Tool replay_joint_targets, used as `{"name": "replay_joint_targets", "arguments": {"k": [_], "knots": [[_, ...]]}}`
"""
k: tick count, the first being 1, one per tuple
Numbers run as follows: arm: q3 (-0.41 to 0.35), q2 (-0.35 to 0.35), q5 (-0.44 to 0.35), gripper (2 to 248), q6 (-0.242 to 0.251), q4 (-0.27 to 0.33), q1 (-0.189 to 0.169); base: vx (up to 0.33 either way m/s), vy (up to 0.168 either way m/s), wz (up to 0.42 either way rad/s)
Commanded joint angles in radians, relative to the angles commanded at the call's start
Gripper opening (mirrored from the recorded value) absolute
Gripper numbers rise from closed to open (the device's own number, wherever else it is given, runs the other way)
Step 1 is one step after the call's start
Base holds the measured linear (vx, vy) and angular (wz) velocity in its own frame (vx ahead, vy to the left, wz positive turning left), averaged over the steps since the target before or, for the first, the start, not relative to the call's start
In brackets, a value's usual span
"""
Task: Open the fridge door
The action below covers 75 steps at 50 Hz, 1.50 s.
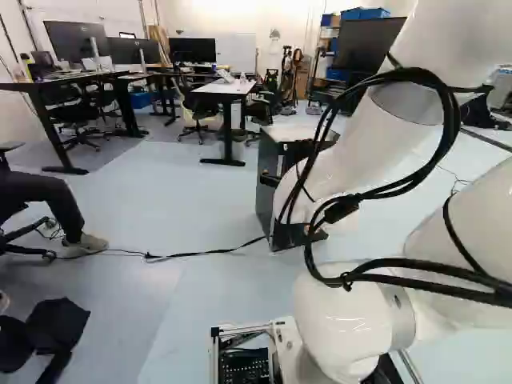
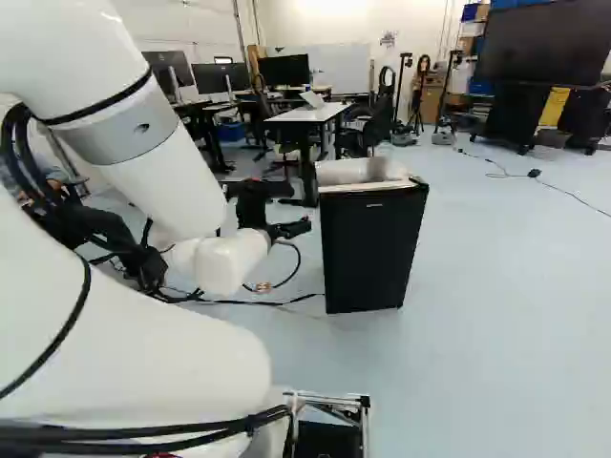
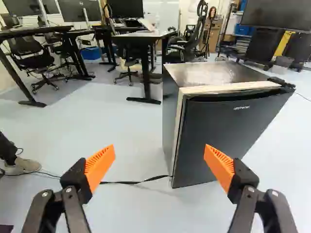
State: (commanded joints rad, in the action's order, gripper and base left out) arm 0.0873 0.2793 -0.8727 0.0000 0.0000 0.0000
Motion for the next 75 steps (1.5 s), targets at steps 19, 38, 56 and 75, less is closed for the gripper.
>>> {"name": "replay_joint_targets", "arguments": {"k": [19, 38, 56, 75], "knots": [[0.0, 0.0, 0.0, 247, 0.0, 0.0, 0.0, 0.0, 0.0, 0.0], [0.011, -0.013, 0.0, 247, 0.0, 0.0, 0.0, 0.0, 0.0, 0.0], [0.05, -0.059, 0.0, 247, 0.0, 0.0, 0.0, 0.0, 0.0, 0.0], [0.1, -0.114, 0.0, 247, 0.0, 0.0, 0.0, 0.0, 0.0, 0.0]]}}
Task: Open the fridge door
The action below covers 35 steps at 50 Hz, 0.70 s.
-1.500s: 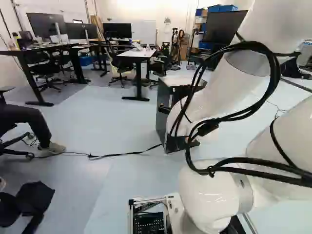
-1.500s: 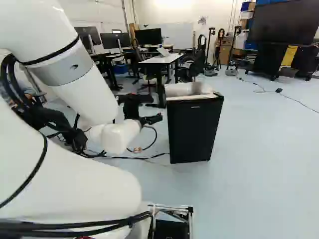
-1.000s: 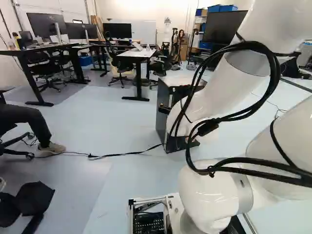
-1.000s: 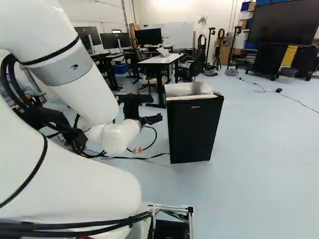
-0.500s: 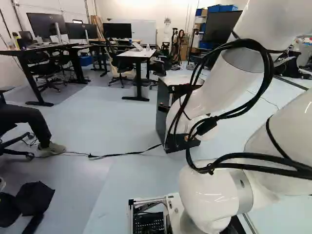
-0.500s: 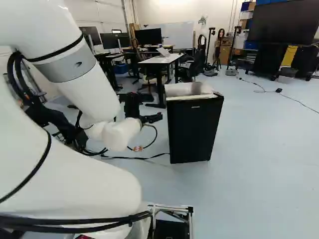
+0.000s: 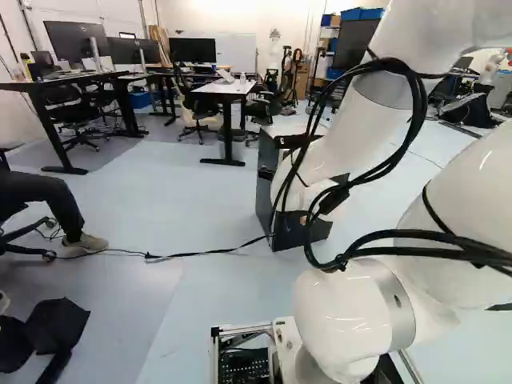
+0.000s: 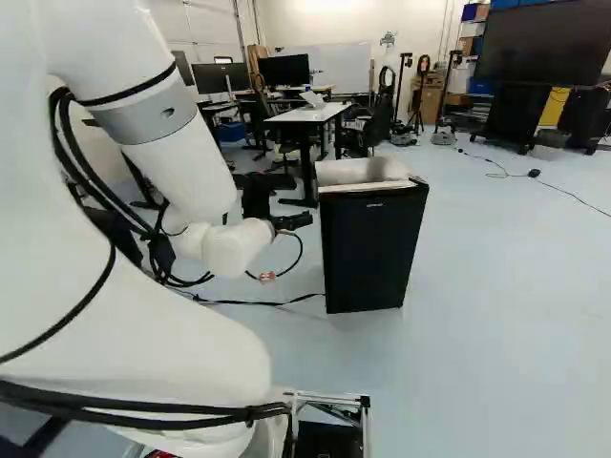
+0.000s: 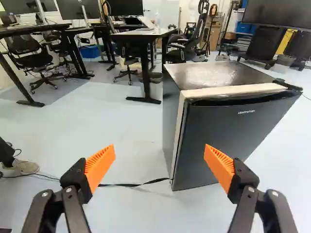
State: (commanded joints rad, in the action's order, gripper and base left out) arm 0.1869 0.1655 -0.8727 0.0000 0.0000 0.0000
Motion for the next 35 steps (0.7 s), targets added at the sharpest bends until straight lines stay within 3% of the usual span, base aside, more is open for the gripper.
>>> {"name": "replay_joint_targets", "arguments": {"k": [35], "knots": [[0.091, -0.097, 0.0, 247, 0.0, -0.023, 0.032, 0.0, 0.0, 0.0]]}}
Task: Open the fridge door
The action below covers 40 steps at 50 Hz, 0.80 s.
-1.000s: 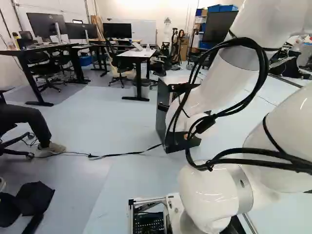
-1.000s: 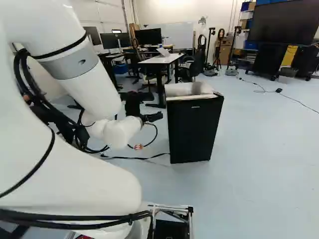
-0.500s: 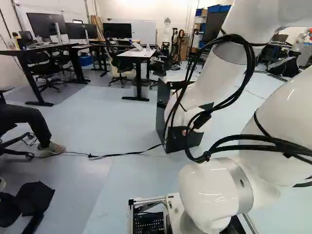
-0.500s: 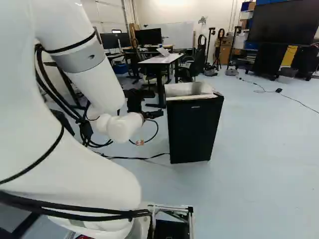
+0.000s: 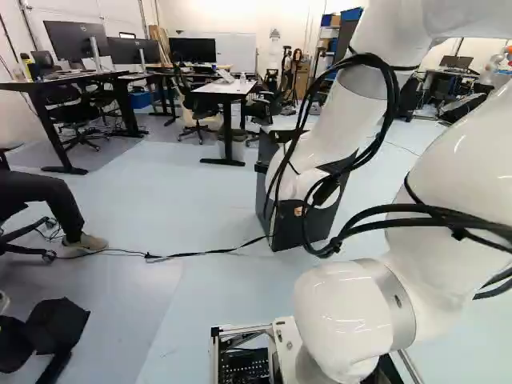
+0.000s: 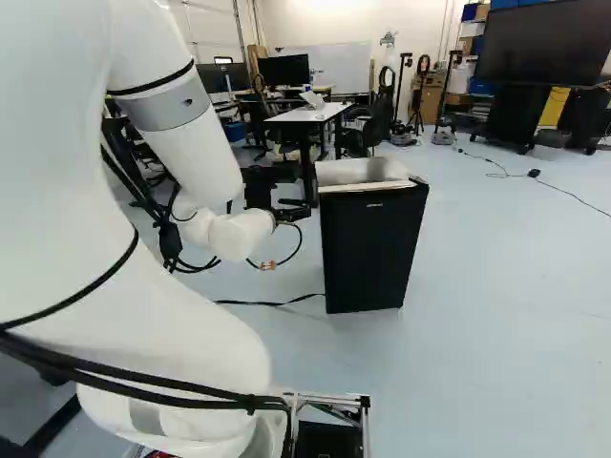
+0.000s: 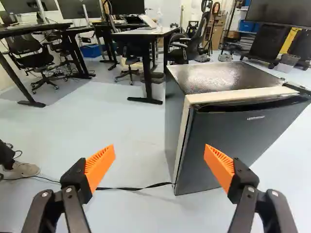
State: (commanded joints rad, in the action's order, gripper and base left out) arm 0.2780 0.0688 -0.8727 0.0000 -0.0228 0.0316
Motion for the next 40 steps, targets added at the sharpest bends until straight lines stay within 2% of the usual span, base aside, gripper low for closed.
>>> {"name": "replay_joint_targets", "arguments": {"k": [24, 40], "knots": [[0.075, -0.076, 0.0, 247, 0.0, -0.051, 0.054, 0.0, 0.0, 0.0], [0.13, -0.128, 0.0, 247, 0.0, -0.122, 0.091, 0.0, 0.0, 0.0]]}}
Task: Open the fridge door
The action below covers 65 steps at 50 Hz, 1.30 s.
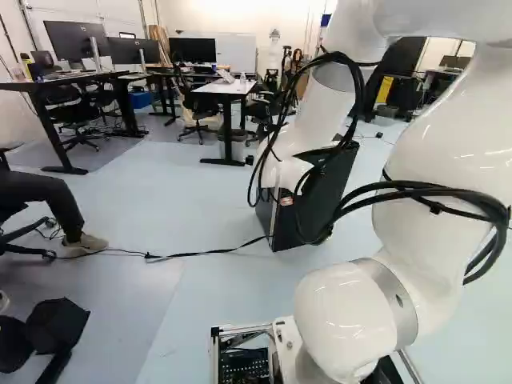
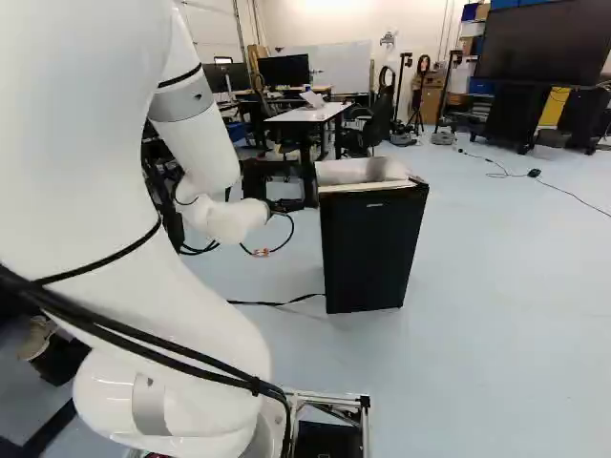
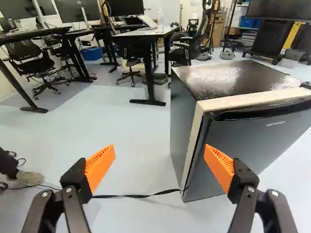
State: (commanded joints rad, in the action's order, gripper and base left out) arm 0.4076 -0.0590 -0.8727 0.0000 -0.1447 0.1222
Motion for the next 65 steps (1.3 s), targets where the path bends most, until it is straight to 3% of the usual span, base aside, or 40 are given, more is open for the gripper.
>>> {"name": "replay_joint_targets", "arguments": {"k": [29, 65], "knots": [[0.106, -0.134, 0.0, 247, 0.0, -0.147, 0.046, 0.0, 0.0, 0.0], [0.208, -0.305, -0.02, 247, 0.0, -0.329, 0.051, 0.0, 0.0, 0.0]]}}
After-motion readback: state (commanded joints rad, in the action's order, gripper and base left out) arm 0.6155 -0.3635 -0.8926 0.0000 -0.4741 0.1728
